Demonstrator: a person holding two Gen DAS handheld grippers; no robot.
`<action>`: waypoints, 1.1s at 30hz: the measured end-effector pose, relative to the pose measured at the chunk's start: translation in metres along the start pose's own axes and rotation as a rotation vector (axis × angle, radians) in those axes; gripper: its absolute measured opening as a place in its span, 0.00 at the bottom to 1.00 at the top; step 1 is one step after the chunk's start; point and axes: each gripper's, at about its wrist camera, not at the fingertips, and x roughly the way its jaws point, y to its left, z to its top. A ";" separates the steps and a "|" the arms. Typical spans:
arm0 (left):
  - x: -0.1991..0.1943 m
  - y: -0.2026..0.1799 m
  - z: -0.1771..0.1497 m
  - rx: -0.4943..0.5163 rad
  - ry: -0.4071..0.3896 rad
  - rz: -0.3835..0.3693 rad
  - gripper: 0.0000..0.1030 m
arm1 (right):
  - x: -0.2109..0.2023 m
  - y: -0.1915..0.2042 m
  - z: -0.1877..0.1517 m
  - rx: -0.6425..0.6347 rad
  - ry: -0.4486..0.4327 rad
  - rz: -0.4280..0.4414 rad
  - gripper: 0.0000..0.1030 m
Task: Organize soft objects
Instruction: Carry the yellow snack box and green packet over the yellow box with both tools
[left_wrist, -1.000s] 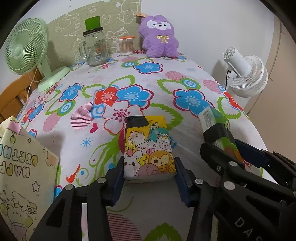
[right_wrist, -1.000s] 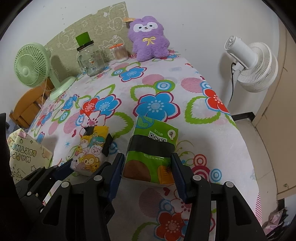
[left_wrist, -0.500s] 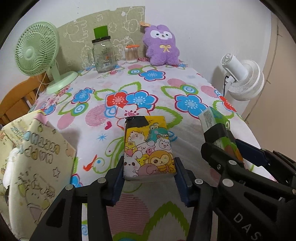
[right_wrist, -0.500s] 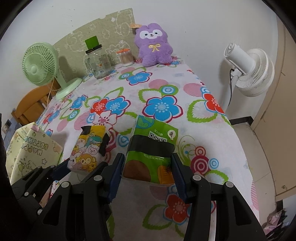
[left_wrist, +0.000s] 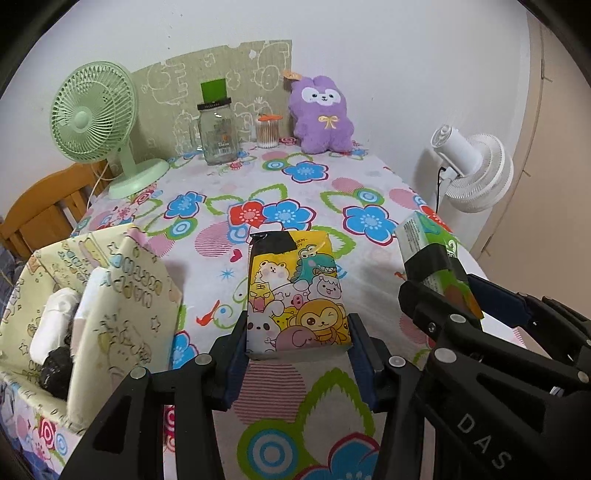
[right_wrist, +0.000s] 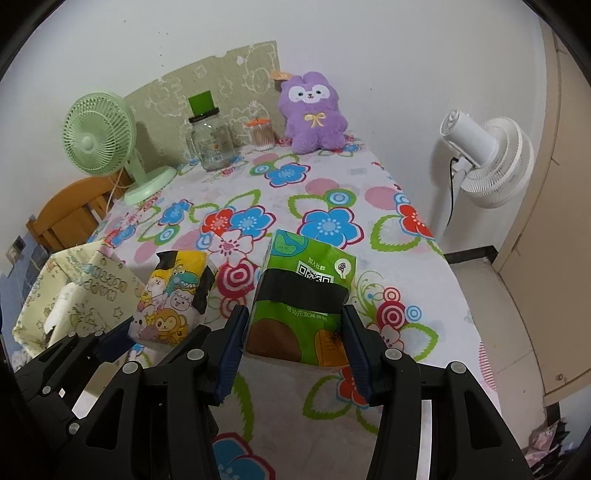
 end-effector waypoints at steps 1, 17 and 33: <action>-0.004 0.001 -0.001 -0.003 -0.006 -0.002 0.49 | -0.003 0.001 0.000 -0.001 -0.005 0.001 0.53; -0.053 0.013 -0.006 -0.035 -0.054 -0.005 0.49 | -0.055 0.023 -0.003 -0.025 -0.075 -0.005 0.53; -0.102 0.033 -0.003 -0.038 -0.138 -0.012 0.49 | -0.099 0.054 0.003 -0.050 -0.161 -0.011 0.53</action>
